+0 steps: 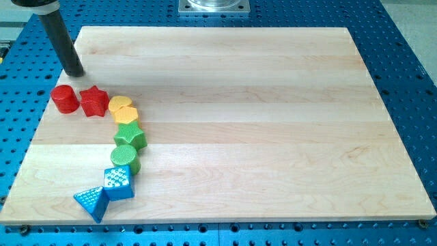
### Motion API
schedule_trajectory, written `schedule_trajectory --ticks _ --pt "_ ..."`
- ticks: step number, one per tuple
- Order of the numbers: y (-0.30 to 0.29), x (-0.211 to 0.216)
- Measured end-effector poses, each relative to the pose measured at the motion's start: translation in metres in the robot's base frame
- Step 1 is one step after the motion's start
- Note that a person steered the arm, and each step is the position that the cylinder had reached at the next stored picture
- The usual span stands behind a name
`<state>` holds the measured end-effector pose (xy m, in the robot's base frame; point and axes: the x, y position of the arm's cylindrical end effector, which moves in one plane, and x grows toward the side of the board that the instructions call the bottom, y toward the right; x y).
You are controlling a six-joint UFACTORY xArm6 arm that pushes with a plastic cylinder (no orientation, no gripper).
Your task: Push the red circle into the red star
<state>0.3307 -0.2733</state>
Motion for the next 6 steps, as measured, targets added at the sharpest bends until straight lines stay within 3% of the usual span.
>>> schedule_trajectory --ticks 4,5,6 --pt "0.02 -0.002" --pt "-0.032 0.01" --pt "-0.031 0.015"
